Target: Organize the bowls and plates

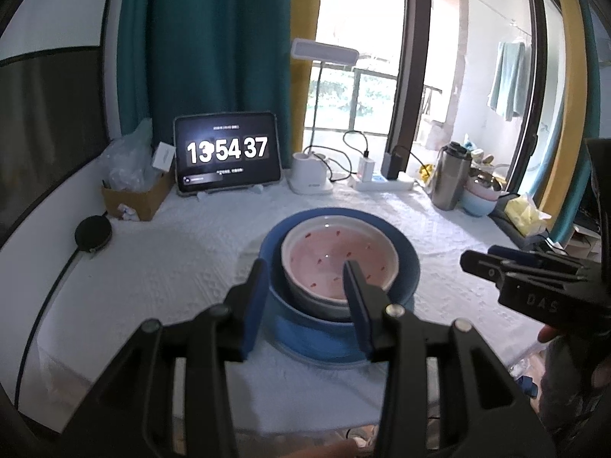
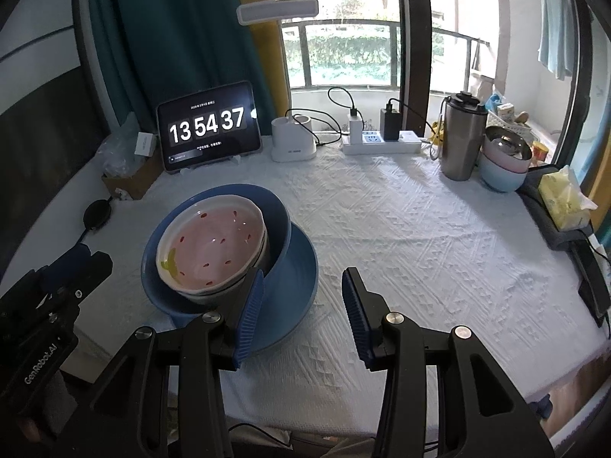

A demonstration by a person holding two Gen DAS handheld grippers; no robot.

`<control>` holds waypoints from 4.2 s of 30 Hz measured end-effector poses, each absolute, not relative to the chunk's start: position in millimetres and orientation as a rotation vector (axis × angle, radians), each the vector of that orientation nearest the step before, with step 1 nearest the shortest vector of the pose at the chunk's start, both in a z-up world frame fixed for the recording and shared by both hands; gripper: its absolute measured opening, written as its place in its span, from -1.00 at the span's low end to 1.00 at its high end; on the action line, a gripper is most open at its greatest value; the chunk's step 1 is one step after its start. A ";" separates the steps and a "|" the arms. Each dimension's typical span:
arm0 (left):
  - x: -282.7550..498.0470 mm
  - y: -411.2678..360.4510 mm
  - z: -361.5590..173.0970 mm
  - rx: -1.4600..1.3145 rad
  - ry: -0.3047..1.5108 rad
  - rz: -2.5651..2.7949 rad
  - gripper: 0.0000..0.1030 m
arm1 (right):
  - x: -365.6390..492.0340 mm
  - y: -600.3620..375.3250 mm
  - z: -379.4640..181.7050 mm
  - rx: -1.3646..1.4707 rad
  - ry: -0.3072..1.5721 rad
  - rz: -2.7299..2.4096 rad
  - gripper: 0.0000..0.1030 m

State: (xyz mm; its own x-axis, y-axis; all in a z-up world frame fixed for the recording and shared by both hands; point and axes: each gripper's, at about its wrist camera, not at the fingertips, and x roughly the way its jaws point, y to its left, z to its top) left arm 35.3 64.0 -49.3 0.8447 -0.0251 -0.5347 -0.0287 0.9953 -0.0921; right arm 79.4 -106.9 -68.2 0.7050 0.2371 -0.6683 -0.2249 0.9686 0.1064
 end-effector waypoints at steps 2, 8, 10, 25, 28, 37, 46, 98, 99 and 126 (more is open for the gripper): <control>30.5 64.0 -45.8 -0.097 0.554 0.001 -0.18 | 72.4 -107.3 -64.1 0.012 0.732 0.255 -0.12; 15.7 65.2 -34.4 -0.122 0.524 -0.015 0.12 | 54.0 -112.5 -51.6 0.009 0.692 0.248 -0.12; 9.8 63.4 -30.5 -0.122 0.508 -0.024 0.82 | 47.6 -114.0 -46.9 0.003 0.676 0.243 -0.12; -21.6 47.2 -2.1 -0.045 0.405 -0.056 0.82 | 1.2 -130.3 -5.2 -0.014 0.524 0.199 -0.12; -30.8 43.7 5.6 -0.031 0.363 -0.062 0.82 | -6.4 -132.3 1.9 -0.018 0.496 0.192 -0.12; -52.3 37.6 24.8 0.010 0.240 -0.066 0.82 | -22.4 -136.1 17.1 -0.022 0.437 0.181 -0.12; -57.2 41.9 38.9 -0.019 0.193 -0.064 0.82 | -34.8 -138.6 28.3 -0.019 0.394 0.172 -0.11; -66.4 42.4 54.0 -0.041 0.146 -0.079 0.83 | -50.7 -146.7 41.3 0.001 0.347 0.154 -0.11; -66.5 42.4 54.1 -0.040 0.146 -0.078 0.83 | -50.6 -146.7 41.3 0.001 0.347 0.154 -0.11; -66.5 41.7 54.0 -0.039 0.148 -0.079 0.83 | -51.4 -148.3 41.0 0.003 0.348 0.154 -0.11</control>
State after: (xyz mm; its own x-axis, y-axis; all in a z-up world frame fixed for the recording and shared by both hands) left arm -66.5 41.7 54.0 0.9860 -0.0813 -0.1457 0.0755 0.9961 -0.0451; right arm -51.4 -148.3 41.0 0.9285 0.1511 -0.3391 -0.1500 0.9882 0.0294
